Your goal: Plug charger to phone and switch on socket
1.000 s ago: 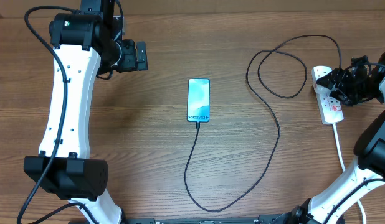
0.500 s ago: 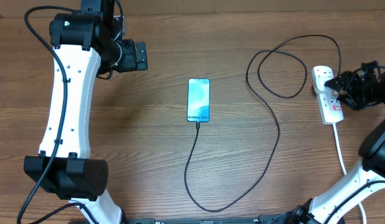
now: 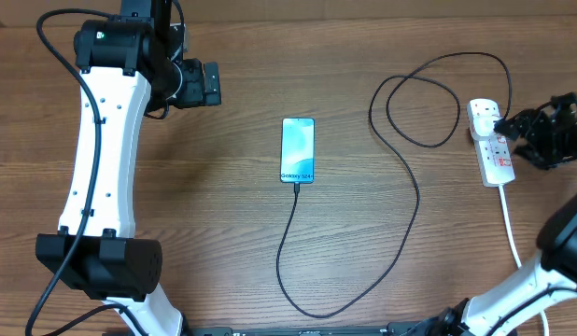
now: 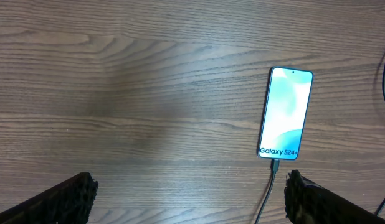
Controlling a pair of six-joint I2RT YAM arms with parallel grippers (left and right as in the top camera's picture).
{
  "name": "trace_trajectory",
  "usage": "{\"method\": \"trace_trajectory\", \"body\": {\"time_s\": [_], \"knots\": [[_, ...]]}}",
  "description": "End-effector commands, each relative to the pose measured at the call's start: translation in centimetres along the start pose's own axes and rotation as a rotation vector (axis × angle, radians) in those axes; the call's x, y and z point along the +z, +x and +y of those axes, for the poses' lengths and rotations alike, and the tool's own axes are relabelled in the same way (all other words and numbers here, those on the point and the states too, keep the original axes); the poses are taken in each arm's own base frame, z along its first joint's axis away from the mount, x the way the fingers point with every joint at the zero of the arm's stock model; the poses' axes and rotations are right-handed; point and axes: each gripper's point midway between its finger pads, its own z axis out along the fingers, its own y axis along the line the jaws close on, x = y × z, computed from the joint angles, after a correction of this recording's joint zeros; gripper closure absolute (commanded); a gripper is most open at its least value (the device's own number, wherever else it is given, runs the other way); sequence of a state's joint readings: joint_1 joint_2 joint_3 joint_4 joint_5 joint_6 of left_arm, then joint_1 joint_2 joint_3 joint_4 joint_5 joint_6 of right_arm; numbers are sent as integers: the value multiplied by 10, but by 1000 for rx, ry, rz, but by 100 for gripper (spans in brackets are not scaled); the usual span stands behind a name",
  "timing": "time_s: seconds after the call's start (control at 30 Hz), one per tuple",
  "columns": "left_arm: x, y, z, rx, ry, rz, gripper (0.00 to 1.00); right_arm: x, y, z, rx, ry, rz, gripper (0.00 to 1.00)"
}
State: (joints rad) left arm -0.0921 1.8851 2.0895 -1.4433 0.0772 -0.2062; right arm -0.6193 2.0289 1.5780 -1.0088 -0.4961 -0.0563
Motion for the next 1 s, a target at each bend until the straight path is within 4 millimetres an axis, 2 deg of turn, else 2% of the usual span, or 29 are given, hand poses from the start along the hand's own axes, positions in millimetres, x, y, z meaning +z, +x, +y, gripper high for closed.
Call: {"method": "trace_trajectory", "body": {"time_s": [0.0,0.17,0.3,0.33,0.57,0.67,0.77,0.97], "knots": [[2,-1,-3,20,-3,0,0,-49,-6,26,-89,13,-108,28],[2,-1,-3,20,-4,0,0,-83,-3,46,-127,16,-174,28],[2,-1,-3,20,-4,0,0,-109,6,60,-149,16,-216,11],[2,-1,-3,20,-3,0,0,-115,8,64,-155,16,-227,0],[2,-1,-3,20,-4,0,0,-165,32,92,-200,14,-315,0],[2,-1,-3,20,-3,0,0,-180,37,104,-228,-8,-355,0],[2,-1,-3,20,-3,0,0,-186,38,110,-245,-23,-377,0],[2,-1,-3,20,-3,0,0,-183,37,106,-237,-12,-369,0]]}}
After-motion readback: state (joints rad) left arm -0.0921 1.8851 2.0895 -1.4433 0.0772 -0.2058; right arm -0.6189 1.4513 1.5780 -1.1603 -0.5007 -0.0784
